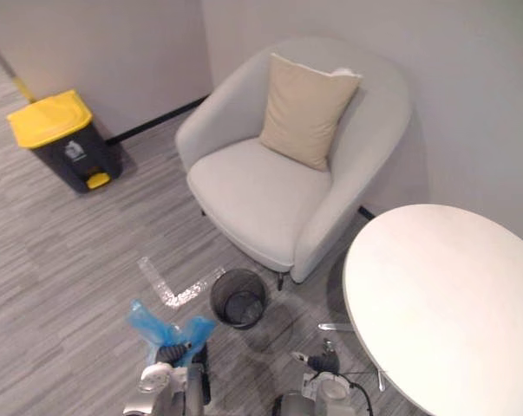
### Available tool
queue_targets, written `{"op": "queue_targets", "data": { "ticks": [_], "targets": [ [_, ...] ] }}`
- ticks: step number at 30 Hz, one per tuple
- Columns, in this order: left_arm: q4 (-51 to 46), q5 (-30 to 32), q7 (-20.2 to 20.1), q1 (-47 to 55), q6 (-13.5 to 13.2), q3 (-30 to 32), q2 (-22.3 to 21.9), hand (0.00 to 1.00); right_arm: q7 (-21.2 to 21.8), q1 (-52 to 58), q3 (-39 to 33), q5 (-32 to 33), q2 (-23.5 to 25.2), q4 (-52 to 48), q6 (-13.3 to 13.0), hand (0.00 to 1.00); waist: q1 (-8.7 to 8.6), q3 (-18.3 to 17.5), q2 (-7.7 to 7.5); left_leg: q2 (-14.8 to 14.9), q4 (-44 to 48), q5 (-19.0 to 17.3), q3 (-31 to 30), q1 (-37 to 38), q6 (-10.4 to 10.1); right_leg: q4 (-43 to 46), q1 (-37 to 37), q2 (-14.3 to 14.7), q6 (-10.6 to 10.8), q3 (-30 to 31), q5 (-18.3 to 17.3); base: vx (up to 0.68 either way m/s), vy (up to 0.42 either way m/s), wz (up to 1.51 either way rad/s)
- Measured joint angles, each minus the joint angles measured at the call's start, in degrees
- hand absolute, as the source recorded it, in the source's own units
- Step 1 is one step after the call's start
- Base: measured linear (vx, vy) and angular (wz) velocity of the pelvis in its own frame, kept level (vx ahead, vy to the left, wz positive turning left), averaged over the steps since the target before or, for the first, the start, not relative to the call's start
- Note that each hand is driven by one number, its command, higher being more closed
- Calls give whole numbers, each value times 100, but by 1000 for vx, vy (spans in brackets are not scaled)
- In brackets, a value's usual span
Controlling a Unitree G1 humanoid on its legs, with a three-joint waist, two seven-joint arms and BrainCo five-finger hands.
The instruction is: Gather rubbish on tea table into small bin, then transfer packed bag to large trash can.
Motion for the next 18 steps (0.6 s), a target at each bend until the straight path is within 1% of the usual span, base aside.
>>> {"op": "queue_targets", "data": {
  "ticks": [1, 2, 3, 4, 5, 6, 7, 8, 9, 11, 12, 13, 14, 16, 17, 18],
  "targets": [
    [0, 0, 2, 0, -1, -42, -1, 100, -22, 18, 0, 0, -17, 4, 0, 0, 10, 20, -35, -49, 435, -205, 56, 36, 32, -95, -1, -40, 8, -84, 82, -69, 57, 66],
    [10, 3, 5, -67, 0, -64, 8, 100, -33, 11, 0, 0, -13, 5, 1, 0, -6, -15, 49, -27, 658, -631, 253, 125, 159, -182, -13, -90, 26, -289, 184, -61, 88, 65],
    [19, 4, 6, -111, 0, -90, 16, 100, -36, 11, 1, 0, -10, 12, 2, 0, -10, -14, 49, -8, 731, -756, 360, 131, 205, -190, -21, -125, 48, -375, 206, -58, 133, 76],
    [57, 8, 5, -141, -1, -191, 47, 100, -39, 19, -2, 0, -2, 21, 4, 0, -9, -10, 52, 37, 813, -875, 607, 130, 246, -182, 0, -180, 91, -532, 229, -63, 148, 58],
    [105, 12, 5, -171, -1, -223, 58, 100, -41, 10, -8, -1, -5, 25, 5, 0, -6, -11, 61, 32, 788, -878, 726, 125, 255, -182, 33, -197, 140, -609, 248, -61, 150, 62],
    [119, 14, 8, -165, 0, -250, 95, 100, -50, -43, -55, -3, -5, 33, 6, 0, -2, -22, 31, -87, 596, -842, 753, 200, 240, -287, 108, -226, 251, -641, 265, -66, 151, 51],
    [144, 17, 10, -140, 0, -399, 182, 100, -51, -65, -55, -2, 17, 84, 1, 0, -16, -46, -22, -284, 254, -680, 735, 295, 304, -496, 160, -303, 395, -652, 314, -92, 165, 48],
    [172, 37, 6, -137, 0, -500, 234, 100, -51, -121, -56, -1, -4, 153, -6, 0, -19, -60, -35, -447, -107, -535, 725, 417, 339, -654, 229, -351, 450, -705, 368, -104, 197, 49],
    [202, 102, 7, -125, -4, -574, 269, 100, -50, -183, -58, -1, -53, 259, -8, 0, -41, -92, -9, -661, -666, -371, 694, 593, 358, -869, 322, -398, 547, -758, 454, -82, 162, 53],
    [314, 193, 8, -131, -5, -676, 350, 100, -48, -211, -73, -3, -127, 396, -1, 0, -94, -92, 44, -931, -1375, -289, 706, 797, 348, -1222, 402, -459, 589, -814, 549, -48, 136, 71],
    [398, 237, 12, -129, -5, -671, 410, 100, -61, -205, -80, -2, -123, 529, 1, 0, -115, -109, 29, -1009, -1519, -198, 754, 809, 469, -1351, 421, -505, 599, -883, 583, -7, 145, 60],
    [472, 238, 12, -127, -4, -670, 452, 100, -61, -225, -78, -2, -120, 602, 7, 0, -115, -101, 68, -996, -1587, 25, 761, 815, 516, -1359, 459, -474, 656, -939, 612, 33, 119, 39],
    [542, 242, 12, -127, -2, -671, 504, 100, -60, -260, -75, -2, -103, 704, 18, 0, -118, -96, 52, -1010, -1641, 180, 759, 845, 561, -1364, 511, -464, 690, -933, 630, 75, 90, 25],
    [599, 319, 12, -130, -3, -668, 640, 100, -61, -260, -77, -10, -50, 809, 54, 0, -124, -60, -107, -1199, -1777, 162, 648, 958, 587, -1413, 616, -522, 730, -898, 623, 105, 71, 36],
    [602, 350, 11, -134, -4, -668, 666, 100, -61, -264, -86, -20, -52, 810, 62, 0, -145, -58, -156, -1270, -1768, 134, 602, 965, 627, -1401, 642, -560, 755, -898, 607, 150, 69, 42],
    [605, 365, 11, -133, -5, -665, 686, 100, -60, -279, -116, -46, -54, 810, 62, 0, -168, -30, -215, -1358, -1734, 78, 586, 1006, 698, -1356, 705, -652, 832, -911, 552, 169, 84, 34]
  ]
}}
